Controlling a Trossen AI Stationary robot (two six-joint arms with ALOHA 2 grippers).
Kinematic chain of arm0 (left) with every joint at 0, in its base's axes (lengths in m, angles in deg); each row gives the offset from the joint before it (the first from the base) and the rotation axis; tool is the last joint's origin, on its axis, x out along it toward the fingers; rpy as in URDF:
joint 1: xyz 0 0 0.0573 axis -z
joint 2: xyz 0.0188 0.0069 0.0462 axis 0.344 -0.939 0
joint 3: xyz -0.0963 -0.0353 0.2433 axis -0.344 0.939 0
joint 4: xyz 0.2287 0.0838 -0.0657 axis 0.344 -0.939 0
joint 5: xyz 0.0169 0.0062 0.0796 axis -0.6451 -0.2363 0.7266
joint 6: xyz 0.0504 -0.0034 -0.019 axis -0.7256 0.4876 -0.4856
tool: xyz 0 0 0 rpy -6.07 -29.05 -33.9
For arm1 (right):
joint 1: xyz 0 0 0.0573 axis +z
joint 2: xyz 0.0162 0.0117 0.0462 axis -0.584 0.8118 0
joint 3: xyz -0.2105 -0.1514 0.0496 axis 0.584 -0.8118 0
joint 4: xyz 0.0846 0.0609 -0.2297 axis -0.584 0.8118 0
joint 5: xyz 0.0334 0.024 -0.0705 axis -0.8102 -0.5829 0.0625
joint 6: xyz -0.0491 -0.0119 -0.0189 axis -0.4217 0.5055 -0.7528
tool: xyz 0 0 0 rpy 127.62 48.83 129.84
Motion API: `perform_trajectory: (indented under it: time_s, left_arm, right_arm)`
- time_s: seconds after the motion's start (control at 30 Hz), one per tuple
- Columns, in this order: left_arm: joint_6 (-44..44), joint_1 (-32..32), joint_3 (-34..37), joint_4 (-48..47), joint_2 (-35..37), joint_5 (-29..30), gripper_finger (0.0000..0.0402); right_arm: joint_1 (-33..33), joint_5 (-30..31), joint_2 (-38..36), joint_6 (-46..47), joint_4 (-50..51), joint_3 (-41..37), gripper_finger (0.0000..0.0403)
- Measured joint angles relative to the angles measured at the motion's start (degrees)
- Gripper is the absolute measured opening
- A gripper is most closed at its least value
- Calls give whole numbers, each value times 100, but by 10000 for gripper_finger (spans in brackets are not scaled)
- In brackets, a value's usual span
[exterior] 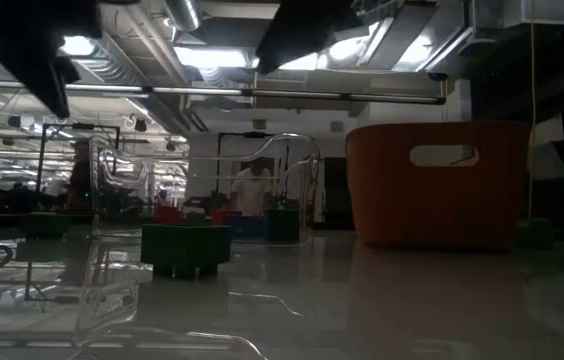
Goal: Sort blocks by size
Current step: Put the small green game piece into the transparent bin
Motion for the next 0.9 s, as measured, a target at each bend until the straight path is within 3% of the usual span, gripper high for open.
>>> perform_trajectory:
  time_s: [0.23, 0.4, 0.63, 0.9]
  left_arm:
    - [-37, 0, 727, 296, -9, -6, 158]
    - [-89, 2, 1320, 921, -9, -6, 200]
    - [-561, 2, 1790, 1748, -11, -6, 223]
    - [-548, 2, 2153, 2038, -11, -6, 224]
  right_arm:
    - [574, 188, -13, 2, 43, -2, 216]
    - [886, 324, -13, 49, 131, -4, 216]
    - [1146, 398, -13, 65, 120, -4, 216]
    - [1252, 394, -9, 174, 80, -4, 216]
